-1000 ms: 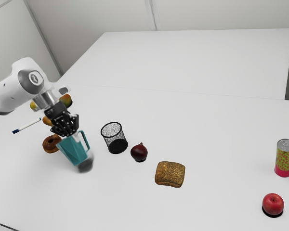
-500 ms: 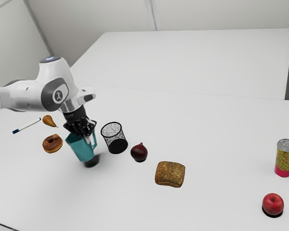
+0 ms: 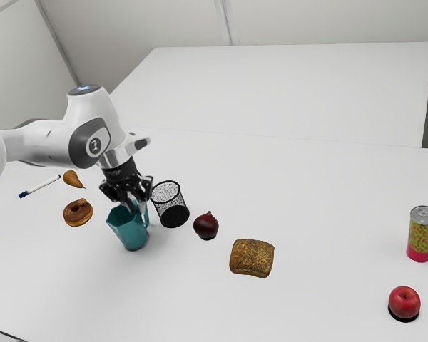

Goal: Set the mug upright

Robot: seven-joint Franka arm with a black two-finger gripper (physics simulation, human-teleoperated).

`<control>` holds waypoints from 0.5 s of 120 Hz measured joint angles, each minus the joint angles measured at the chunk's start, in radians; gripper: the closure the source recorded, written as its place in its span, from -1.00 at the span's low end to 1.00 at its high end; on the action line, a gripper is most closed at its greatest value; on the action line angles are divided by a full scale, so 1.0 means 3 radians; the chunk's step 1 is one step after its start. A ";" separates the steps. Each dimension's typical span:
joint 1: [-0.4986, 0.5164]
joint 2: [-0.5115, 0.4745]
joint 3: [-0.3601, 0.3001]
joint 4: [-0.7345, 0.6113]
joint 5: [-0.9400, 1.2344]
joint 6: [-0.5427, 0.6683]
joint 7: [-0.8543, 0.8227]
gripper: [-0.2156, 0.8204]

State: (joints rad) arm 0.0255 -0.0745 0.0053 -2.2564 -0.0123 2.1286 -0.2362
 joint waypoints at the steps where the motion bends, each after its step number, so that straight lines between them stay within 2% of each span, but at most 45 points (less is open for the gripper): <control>1: -0.0002 -0.0005 -0.0001 0.0000 0.0000 -0.0001 -0.0006 0.32; 12: -0.0021 -0.0074 -0.0004 0.0013 0.0000 -0.0023 -0.0065 0.01; 25: -0.0056 -0.0160 0.0005 0.0124 0.0000 -0.0103 -0.0118 -0.23; 41: -0.0102 -0.0189 0.0053 0.0427 0.0138 -0.0247 -0.0157 -0.39; 60: -0.0163 -0.0125 0.0059 0.0941 0.0377 -0.0521 -0.0077 -0.49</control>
State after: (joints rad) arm -0.0233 -0.1120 0.0231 -1.9741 0.1009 1.9724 -0.2594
